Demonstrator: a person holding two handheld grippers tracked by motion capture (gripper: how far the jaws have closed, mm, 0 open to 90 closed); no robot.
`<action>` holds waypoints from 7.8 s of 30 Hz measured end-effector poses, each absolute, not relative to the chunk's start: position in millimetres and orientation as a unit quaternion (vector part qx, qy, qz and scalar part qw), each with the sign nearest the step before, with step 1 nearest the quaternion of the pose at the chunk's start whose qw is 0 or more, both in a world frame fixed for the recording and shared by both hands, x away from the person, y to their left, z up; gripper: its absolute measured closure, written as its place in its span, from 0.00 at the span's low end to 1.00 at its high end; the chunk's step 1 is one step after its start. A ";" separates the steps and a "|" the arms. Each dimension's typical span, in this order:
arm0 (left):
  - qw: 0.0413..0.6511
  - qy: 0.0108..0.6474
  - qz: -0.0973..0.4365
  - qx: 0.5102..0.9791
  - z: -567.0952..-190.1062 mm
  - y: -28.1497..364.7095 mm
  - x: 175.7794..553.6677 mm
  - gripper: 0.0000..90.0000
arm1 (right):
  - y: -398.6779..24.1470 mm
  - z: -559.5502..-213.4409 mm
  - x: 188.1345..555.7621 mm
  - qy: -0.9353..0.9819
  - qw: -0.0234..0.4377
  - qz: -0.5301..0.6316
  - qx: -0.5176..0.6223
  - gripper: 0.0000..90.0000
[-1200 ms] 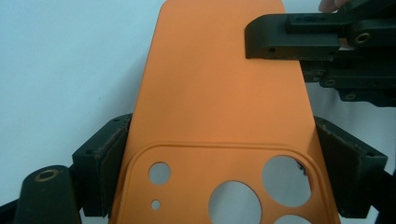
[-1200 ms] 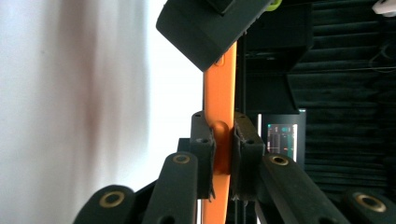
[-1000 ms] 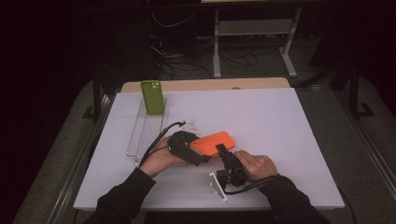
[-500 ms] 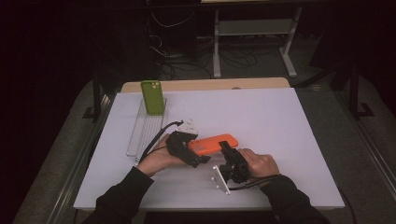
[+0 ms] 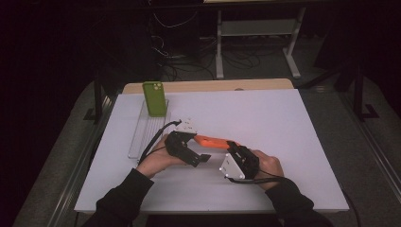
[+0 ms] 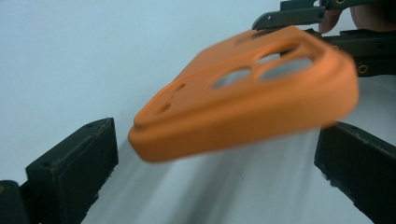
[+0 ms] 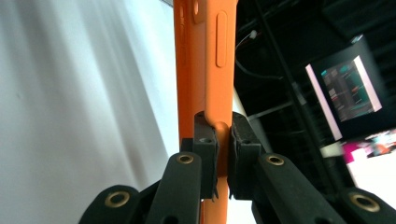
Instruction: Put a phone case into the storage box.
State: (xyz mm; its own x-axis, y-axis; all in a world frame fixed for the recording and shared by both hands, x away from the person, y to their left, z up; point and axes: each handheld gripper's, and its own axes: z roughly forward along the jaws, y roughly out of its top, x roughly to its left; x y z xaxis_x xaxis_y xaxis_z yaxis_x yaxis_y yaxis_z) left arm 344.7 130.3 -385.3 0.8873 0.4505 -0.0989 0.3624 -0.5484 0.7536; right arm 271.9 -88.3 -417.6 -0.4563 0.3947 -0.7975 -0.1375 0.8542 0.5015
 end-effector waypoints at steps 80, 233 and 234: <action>0.546 0.326 0.072 0.768 -372.9 110.5 364.0 0.06 | -87.2 -401.2 297.2 0.775 0.196 0.461 0.387 0.91; 0.431 0.442 0.236 0.750 -344.2 247.6 448.2 0.02 | -192.2 -432.7 280.4 0.825 0.142 0.419 0.352 0.00; 0.438 0.433 0.228 0.754 -343.4 247.3 444.4 0.02 | -192.3 -432.6 280.2 0.825 0.143 0.419 0.353 0.00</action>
State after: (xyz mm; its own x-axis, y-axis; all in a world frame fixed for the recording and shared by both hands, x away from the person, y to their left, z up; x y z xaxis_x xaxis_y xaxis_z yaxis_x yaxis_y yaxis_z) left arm 444.4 247.3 -343.4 0.5213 0.8527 -0.0342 0.4529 -0.2425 0.8579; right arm 280.2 -192.3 -432.6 -0.7101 0.7015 0.0603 0.4627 0.4004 0.7909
